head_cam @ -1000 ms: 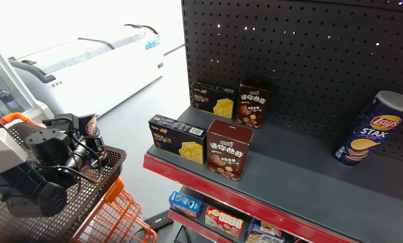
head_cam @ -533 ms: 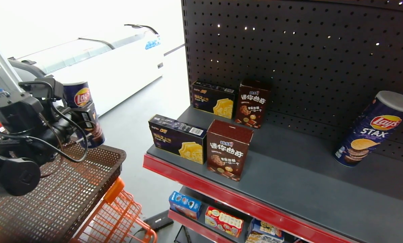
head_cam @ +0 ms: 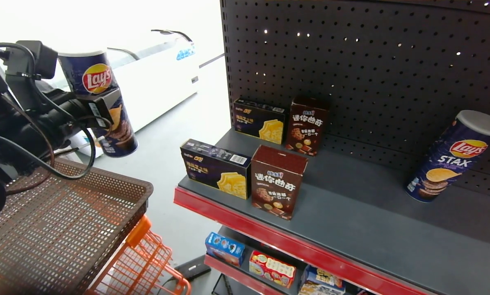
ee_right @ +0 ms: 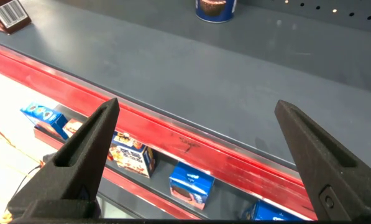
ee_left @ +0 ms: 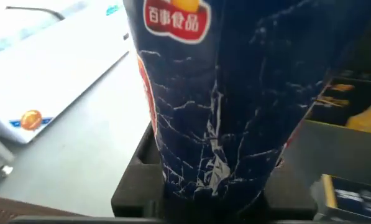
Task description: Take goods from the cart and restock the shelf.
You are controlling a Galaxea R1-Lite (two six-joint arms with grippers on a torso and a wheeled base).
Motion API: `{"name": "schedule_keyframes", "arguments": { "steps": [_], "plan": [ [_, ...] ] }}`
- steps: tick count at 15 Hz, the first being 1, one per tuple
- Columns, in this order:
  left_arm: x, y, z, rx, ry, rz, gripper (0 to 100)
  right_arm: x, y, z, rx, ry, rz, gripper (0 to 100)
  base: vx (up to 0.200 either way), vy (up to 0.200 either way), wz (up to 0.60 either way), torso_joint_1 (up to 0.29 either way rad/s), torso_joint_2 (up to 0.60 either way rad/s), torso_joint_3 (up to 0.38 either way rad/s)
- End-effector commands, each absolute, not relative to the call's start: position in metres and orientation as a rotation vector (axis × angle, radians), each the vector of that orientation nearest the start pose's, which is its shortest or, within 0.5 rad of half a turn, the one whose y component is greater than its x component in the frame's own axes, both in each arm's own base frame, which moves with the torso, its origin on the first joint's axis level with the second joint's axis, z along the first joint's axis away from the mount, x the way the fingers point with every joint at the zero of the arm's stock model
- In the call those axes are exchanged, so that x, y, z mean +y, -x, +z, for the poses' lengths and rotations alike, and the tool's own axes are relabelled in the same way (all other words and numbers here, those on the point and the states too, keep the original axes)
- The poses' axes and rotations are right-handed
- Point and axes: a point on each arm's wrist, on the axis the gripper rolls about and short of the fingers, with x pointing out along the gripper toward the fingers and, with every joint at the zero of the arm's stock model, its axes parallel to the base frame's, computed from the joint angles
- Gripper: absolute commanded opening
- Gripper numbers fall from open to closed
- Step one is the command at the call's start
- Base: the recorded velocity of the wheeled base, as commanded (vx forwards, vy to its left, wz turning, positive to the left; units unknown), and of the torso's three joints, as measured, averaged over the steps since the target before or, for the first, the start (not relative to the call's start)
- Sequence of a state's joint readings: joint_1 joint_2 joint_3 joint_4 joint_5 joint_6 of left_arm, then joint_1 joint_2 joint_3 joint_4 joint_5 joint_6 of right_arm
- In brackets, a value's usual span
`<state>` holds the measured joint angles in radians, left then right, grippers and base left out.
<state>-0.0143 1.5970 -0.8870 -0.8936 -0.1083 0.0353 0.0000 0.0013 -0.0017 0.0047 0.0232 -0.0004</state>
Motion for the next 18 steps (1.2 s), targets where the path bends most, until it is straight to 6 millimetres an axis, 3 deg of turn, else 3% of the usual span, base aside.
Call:
{"name": "schedule_keyframes", "arguments": {
  "steps": [1,3,9,11,14,18],
  "plan": [
    [-0.026,-0.256,0.284,-0.264,-0.035,-0.269,0,0.001,0.023,0.075,0.005,0.001,0.023,100,0.000,0.000,0.00,0.000,0.00,0.000],
    [-0.039,-0.244,0.291,-0.273,-0.046,-0.502,0,0.001,0.023,0.075,0.005,0.000,0.023,100,0.000,0.000,0.00,0.000,0.00,0.000],
    [-0.062,-0.216,0.307,-0.264,0.019,-0.760,0,0.001,0.023,0.075,0.005,0.001,0.023,100,0.000,0.000,0.00,0.000,0.00,0.000],
    [-0.072,-0.198,0.307,-0.206,0.042,-0.833,0,0.001,0.023,0.075,0.005,0.001,0.023,100,0.000,0.000,0.00,0.000,0.00,0.000],
    [-0.070,-0.171,0.307,-0.141,0.051,-0.864,0,0.001,0.023,0.075,0.005,0.001,0.023,100,0.000,0.000,0.00,0.000,0.00,0.000],
    [-0.072,-0.148,0.291,-0.105,0.059,-0.922,0,0.001,0.023,0.075,0.005,0.001,0.023,100,0.000,0.000,0.00,0.000,0.00,0.000]
  ]
}}
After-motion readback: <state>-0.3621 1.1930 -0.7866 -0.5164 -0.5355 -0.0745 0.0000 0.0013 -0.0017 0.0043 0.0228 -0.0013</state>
